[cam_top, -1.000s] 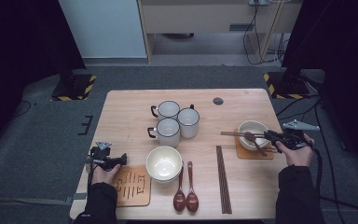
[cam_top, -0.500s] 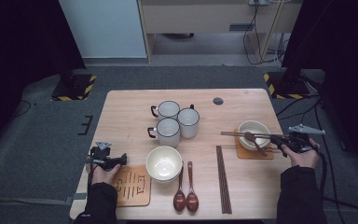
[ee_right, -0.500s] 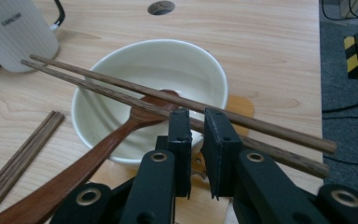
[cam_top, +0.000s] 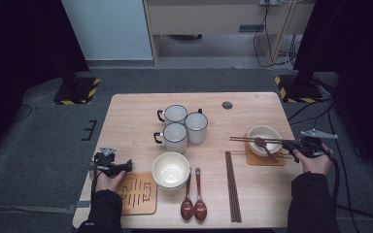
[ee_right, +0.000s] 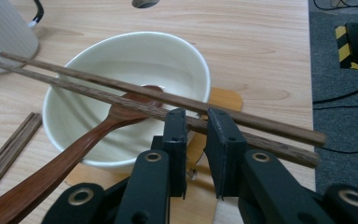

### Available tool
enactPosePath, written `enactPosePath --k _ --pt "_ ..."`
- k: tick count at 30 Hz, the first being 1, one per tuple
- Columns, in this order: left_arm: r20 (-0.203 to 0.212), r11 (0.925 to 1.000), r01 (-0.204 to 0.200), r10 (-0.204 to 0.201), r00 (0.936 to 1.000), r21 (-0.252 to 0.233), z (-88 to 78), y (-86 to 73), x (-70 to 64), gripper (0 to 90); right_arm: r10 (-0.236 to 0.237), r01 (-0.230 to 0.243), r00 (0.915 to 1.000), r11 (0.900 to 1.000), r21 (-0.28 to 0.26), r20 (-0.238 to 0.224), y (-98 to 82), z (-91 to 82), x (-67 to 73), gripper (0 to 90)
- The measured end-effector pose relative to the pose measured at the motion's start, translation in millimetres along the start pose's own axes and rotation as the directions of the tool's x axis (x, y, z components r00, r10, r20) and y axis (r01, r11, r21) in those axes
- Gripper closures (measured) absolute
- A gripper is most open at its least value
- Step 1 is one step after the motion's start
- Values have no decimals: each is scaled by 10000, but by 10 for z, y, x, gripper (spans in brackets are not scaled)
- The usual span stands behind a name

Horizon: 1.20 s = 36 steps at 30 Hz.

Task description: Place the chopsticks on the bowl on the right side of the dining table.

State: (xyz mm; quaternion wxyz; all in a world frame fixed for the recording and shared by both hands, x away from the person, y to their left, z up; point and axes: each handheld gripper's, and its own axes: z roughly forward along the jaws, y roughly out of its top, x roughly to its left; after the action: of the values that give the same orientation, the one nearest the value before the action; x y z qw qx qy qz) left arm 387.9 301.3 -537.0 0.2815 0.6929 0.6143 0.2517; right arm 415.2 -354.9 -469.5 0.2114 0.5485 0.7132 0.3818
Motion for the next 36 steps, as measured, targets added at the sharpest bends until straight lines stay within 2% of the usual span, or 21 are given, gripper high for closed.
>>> enactPosePath --k 13,36 --pt "1 10000 -1 1 10000 1 0 0 0 0 127 -126 9999 9999 -61 105 19 26 -49 747" --pt "0 10000 -2 2 10000 1 0 0 0 0 86 -83 9997 9999 -113 208 47 73 -73 700"
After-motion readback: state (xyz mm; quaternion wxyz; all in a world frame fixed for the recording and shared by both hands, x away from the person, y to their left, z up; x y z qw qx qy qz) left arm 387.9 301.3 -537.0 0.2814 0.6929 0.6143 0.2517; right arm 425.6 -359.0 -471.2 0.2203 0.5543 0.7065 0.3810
